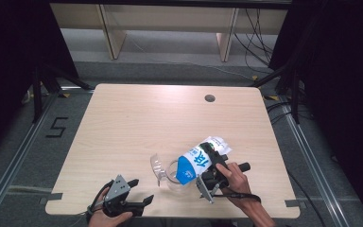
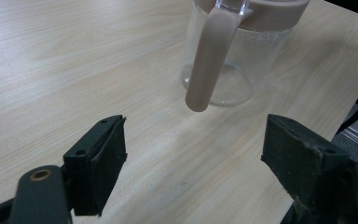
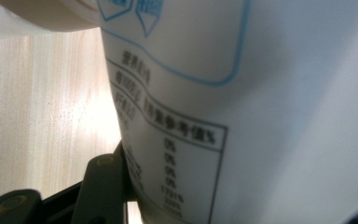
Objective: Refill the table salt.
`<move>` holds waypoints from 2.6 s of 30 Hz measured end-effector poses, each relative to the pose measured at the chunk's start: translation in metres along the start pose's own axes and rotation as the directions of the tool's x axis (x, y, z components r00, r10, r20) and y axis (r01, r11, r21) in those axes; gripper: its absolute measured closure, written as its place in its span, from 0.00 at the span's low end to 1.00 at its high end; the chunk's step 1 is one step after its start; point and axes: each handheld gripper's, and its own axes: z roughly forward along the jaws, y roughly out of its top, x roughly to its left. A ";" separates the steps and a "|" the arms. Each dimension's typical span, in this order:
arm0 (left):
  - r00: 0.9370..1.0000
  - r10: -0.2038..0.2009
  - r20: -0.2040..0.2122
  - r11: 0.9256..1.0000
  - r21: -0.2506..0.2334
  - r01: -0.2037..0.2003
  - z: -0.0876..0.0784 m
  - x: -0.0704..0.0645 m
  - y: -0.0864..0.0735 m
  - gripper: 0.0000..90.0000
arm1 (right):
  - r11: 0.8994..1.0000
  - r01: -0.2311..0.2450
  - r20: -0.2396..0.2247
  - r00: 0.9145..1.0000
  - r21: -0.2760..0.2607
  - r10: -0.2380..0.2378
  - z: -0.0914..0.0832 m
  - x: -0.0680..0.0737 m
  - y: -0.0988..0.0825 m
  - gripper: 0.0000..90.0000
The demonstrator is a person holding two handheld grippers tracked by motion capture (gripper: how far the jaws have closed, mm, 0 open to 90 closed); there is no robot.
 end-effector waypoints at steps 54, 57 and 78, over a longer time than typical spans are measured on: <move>1.000 -0.009 0.008 1.000 0.001 0.009 0.001 0.000 -0.001 0.23 | 0.993 0.115 0.047 0.992 -0.013 -0.114 0.004 -0.001 -0.005 0.56; 1.000 -0.009 0.007 1.000 0.001 0.009 0.001 0.000 -0.001 0.23 | 0.999 0.050 0.039 0.998 0.006 -0.051 0.003 0.004 -0.006 0.56; 1.000 0.006 0.000 1.000 0.006 -0.006 0.000 0.000 0.000 0.23 | 0.993 0.116 0.058 0.992 -0.011 -0.115 0.004 0.001 -0.004 0.57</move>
